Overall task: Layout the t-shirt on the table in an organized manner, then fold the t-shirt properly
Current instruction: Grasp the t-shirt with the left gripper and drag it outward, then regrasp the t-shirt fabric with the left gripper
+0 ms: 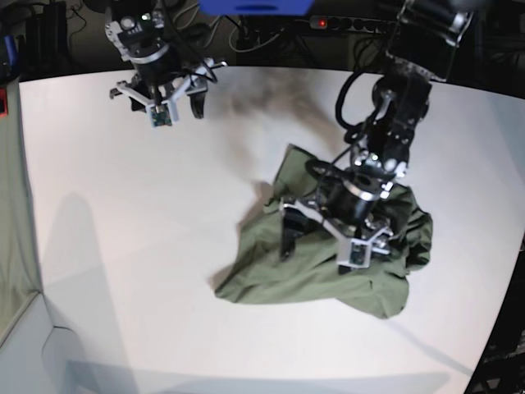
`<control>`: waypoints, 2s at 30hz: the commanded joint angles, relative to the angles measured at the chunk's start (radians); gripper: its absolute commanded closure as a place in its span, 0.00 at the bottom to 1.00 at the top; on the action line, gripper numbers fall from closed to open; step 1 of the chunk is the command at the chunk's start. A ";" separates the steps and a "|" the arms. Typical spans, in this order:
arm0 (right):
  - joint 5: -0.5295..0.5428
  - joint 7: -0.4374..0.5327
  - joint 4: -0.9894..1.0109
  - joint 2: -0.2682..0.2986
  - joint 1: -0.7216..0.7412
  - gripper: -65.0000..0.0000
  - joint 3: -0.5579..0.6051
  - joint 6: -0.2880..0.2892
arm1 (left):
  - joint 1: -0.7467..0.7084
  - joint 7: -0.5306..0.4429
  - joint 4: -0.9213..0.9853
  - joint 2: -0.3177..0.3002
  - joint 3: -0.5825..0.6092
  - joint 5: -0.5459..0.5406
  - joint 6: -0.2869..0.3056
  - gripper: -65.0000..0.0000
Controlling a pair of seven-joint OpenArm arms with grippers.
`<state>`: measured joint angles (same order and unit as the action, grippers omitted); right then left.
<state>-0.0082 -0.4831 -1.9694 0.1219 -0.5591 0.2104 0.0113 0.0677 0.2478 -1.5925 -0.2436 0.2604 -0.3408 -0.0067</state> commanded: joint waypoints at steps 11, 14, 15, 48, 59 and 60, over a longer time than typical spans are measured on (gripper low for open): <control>0.004 0.027 -0.017 0.000 0.021 0.51 0.002 0.000 | -0.185 -0.031 -0.096 -0.001 -0.194 -0.004 0.007 0.04; 0.006 0.028 -0.006 0.000 0.021 0.51 0.002 0.000 | -0.185 -0.031 -0.042 0.002 -0.194 -0.004 0.007 0.04; 0.006 0.028 -0.002 0.000 0.021 0.51 0.002 0.000 | -0.185 -0.031 -0.030 0.002 -0.194 -0.004 0.007 0.04; 0.006 0.027 0.025 0.000 0.043 0.51 -0.001 0.000 | -0.116 -0.040 0.120 0.057 -0.197 -0.013 0.020 0.39; 0.006 0.027 0.026 0.000 0.055 0.51 -0.001 0.000 | -0.104 -0.038 0.050 0.092 -0.227 -0.010 0.009 1.00; 0.006 0.027 0.026 0.000 0.057 0.51 -0.002 0.000 | -0.104 -0.038 0.021 0.092 -0.232 -0.010 0.009 1.00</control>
<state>-0.0040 -0.4789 -1.9293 0.1200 -0.5037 0.2100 0.0109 -0.0551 0.2462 -1.5433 -0.1474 0.0334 -0.3489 -0.0010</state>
